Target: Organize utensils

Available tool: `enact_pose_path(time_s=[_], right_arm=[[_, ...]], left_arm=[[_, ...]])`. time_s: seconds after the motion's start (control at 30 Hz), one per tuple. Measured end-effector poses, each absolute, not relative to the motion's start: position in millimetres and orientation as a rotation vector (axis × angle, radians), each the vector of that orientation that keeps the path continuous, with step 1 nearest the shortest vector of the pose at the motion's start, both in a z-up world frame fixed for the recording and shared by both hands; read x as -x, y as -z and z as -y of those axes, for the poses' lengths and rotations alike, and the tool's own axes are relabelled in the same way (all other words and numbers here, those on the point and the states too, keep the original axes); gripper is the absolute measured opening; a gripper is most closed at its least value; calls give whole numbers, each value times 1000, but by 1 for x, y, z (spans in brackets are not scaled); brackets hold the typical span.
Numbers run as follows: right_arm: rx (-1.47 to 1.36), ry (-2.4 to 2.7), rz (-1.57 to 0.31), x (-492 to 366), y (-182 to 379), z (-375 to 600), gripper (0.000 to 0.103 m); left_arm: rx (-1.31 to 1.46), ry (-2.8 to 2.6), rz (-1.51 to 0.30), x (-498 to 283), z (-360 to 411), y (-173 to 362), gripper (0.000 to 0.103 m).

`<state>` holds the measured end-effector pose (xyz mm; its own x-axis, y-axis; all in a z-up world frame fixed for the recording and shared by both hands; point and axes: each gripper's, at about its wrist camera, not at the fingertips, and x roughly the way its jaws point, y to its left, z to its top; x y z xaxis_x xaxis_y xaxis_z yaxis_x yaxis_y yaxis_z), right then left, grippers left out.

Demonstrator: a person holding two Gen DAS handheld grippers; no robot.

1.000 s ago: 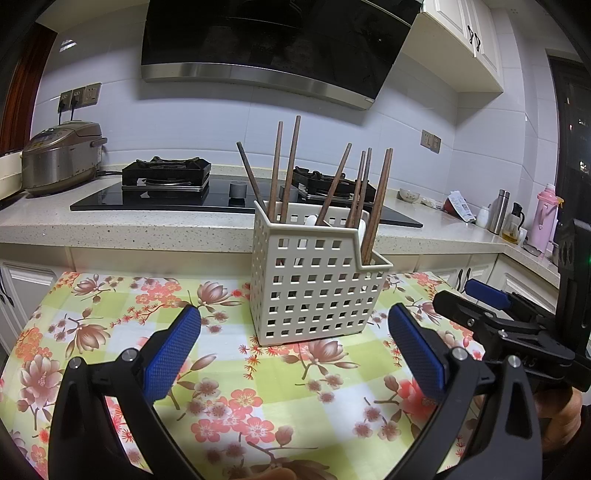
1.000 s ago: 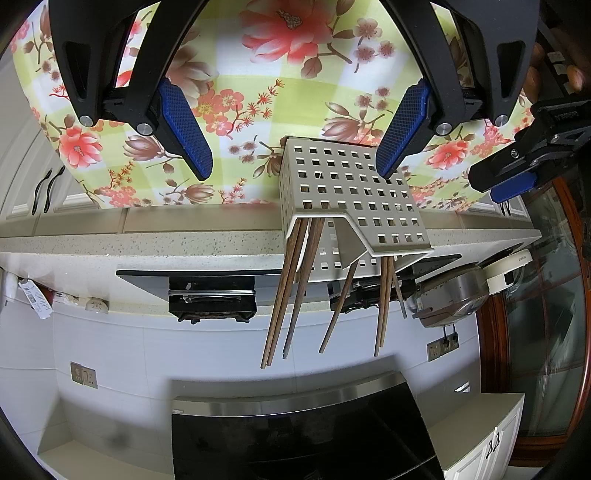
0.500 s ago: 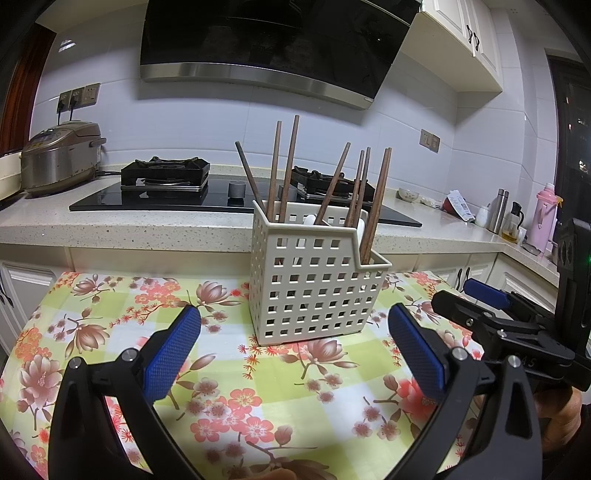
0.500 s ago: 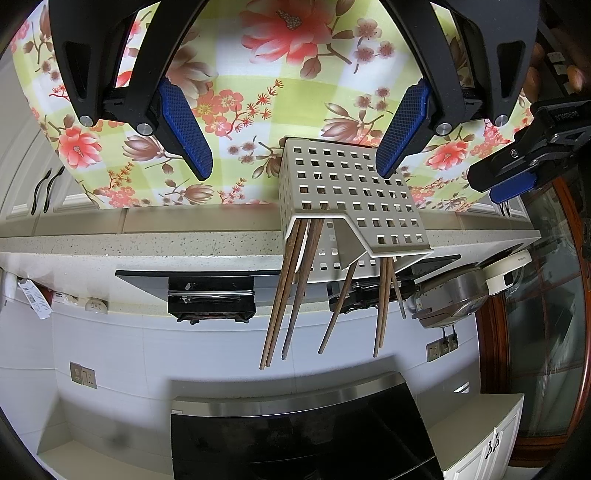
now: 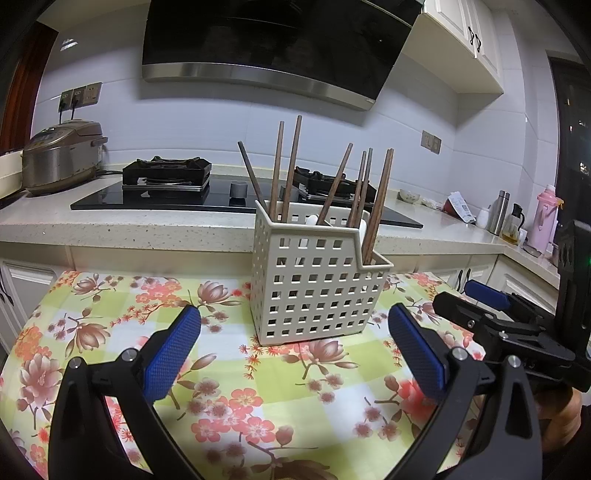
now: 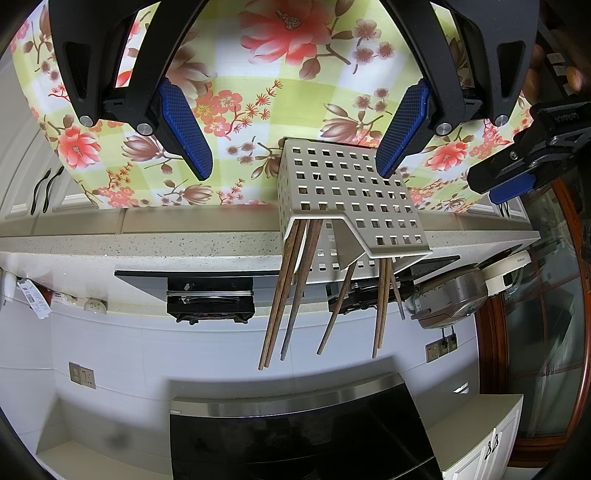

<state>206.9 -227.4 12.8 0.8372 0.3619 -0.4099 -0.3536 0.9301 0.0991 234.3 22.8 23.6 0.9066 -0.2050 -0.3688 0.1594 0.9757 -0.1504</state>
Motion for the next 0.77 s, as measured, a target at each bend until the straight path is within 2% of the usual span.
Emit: enact_pose_path(time_s=[0.77], right_arm=[[-21, -379, -441, -207, -12, 227, 85]], left_arm=[[132, 193, -406, -235, -27, -21, 98]])
